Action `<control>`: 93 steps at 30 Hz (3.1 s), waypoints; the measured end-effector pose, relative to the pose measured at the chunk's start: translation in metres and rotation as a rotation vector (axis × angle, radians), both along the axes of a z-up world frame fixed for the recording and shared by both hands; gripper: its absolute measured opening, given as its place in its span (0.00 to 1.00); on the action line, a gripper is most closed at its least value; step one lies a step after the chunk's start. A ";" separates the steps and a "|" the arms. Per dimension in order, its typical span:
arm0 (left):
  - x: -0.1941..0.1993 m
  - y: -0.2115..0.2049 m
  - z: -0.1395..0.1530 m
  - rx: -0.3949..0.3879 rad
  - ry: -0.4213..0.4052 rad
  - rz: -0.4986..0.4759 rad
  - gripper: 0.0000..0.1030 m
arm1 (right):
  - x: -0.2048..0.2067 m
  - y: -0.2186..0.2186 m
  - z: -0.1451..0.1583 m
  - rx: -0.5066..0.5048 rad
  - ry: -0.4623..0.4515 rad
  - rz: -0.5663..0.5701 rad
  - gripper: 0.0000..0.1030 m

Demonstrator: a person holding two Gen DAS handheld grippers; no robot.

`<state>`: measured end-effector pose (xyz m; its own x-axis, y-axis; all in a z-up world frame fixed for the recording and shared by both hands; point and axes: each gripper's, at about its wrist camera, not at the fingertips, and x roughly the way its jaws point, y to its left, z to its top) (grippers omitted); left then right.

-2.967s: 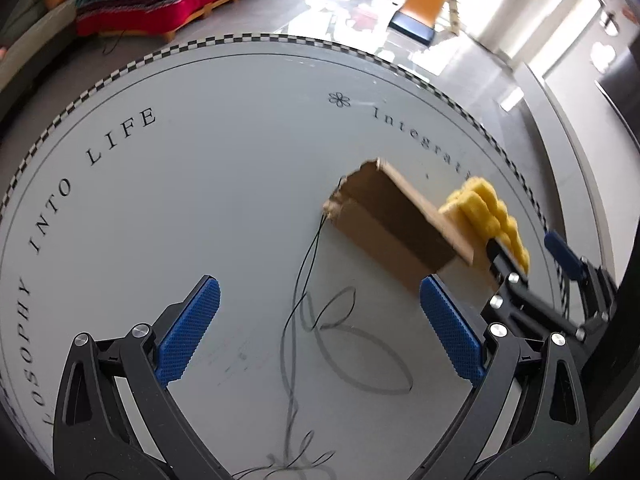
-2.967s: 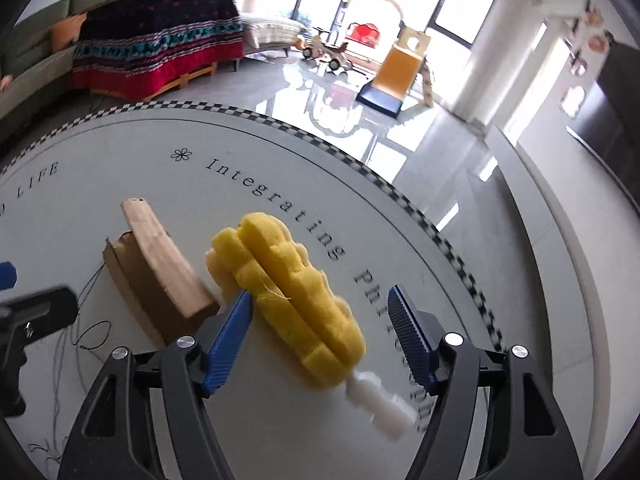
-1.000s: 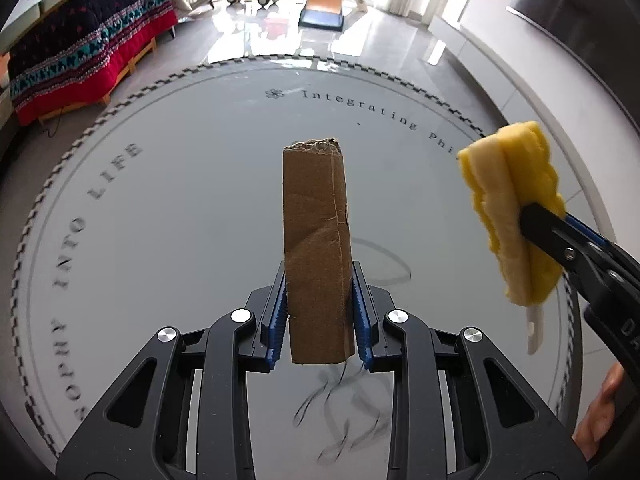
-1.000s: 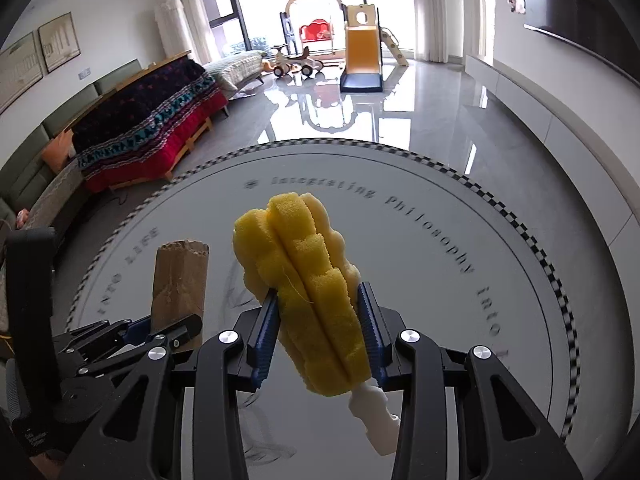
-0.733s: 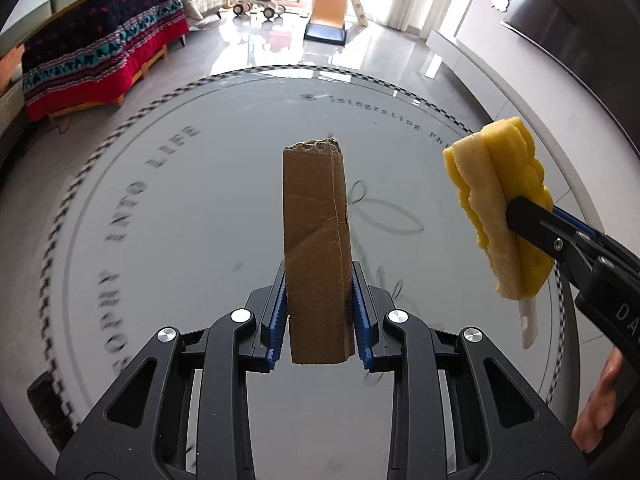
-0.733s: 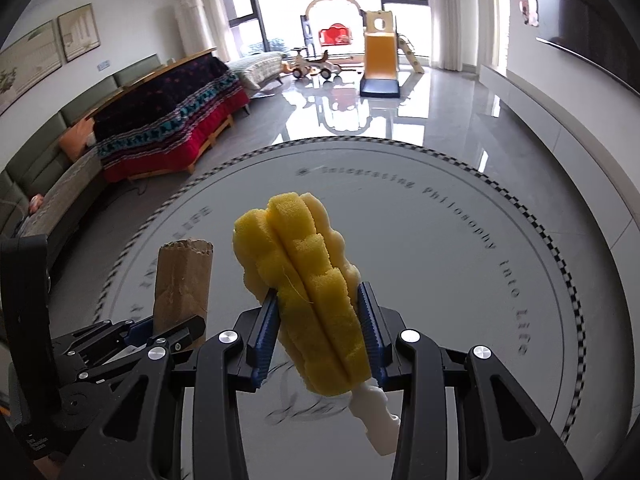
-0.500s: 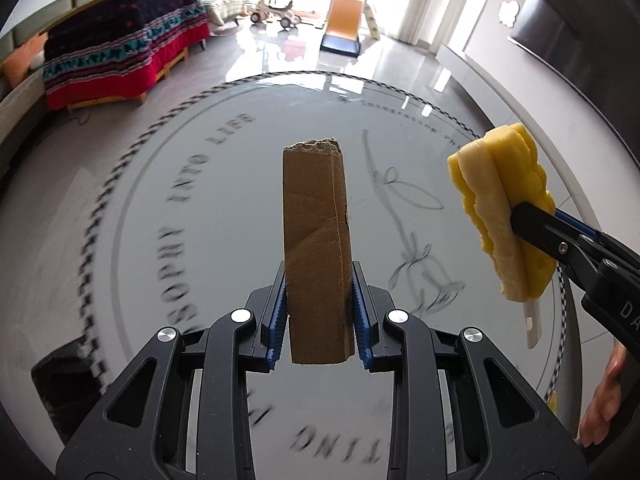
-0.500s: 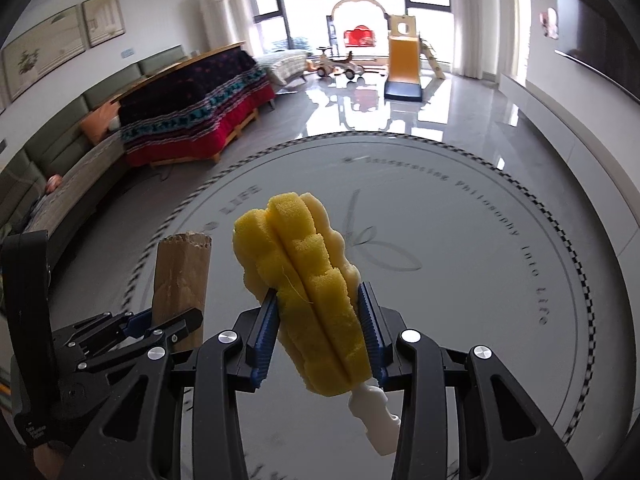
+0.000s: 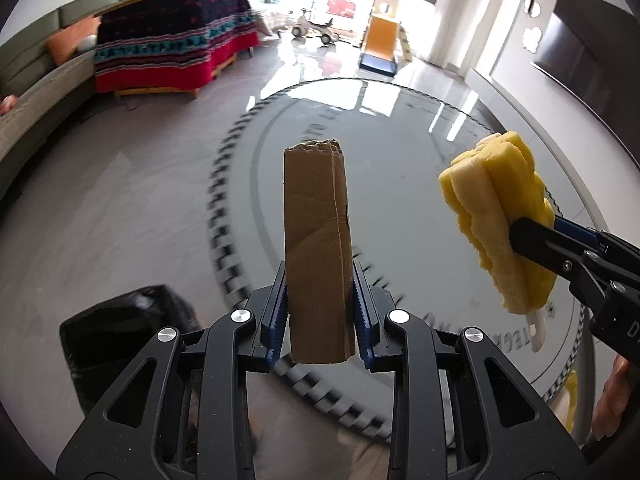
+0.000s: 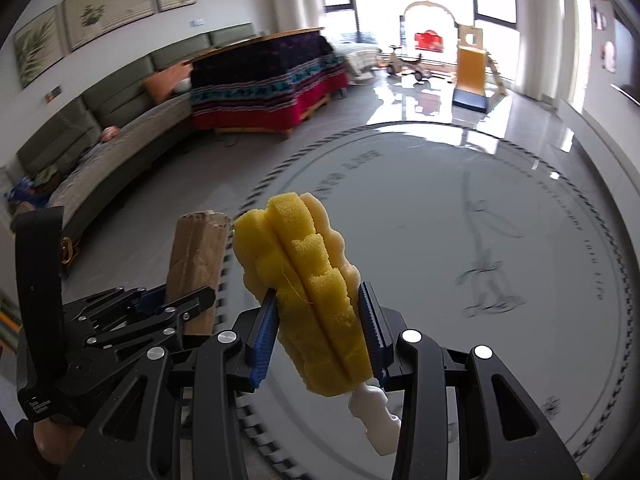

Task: Collect trash
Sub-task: 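Carry the cardboard piece and sponge to the black bin and open both grippers, then move both open tools away from the bin back toward the mat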

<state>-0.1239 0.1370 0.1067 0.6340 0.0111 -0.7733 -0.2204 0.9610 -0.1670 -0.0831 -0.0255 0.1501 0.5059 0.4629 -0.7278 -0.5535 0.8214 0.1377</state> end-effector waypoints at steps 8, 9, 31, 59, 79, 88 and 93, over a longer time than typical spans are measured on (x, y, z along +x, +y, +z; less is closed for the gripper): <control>-0.069 0.044 -0.011 0.041 -0.012 0.100 0.28 | -0.057 0.060 -0.015 0.018 0.019 0.142 0.40; -0.079 0.051 -0.014 0.044 -0.010 0.117 0.29 | -0.063 0.067 -0.017 0.018 0.023 0.158 0.40; -0.229 0.181 -0.131 -0.009 0.182 0.506 0.29 | -0.170 0.211 -0.114 -0.057 0.173 0.433 0.40; -0.244 0.185 -0.117 0.107 0.155 0.615 0.94 | -0.180 0.216 -0.115 -0.054 0.133 0.457 0.69; -0.220 0.157 -0.094 0.150 0.138 0.540 0.94 | -0.162 0.187 -0.084 0.038 0.131 0.432 0.70; -0.188 0.132 -0.079 0.143 0.103 0.469 0.94 | -0.139 0.153 -0.064 0.064 0.086 0.371 0.71; -0.164 0.112 -0.070 0.140 0.083 0.411 0.94 | -0.123 0.131 -0.059 0.080 0.079 0.328 0.71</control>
<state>-0.2877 0.2492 0.0367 0.4907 0.3577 -0.7945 -0.5960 0.8030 -0.0066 -0.2060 0.1051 0.0915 0.2641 0.6487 -0.7138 -0.7716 0.5861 0.2471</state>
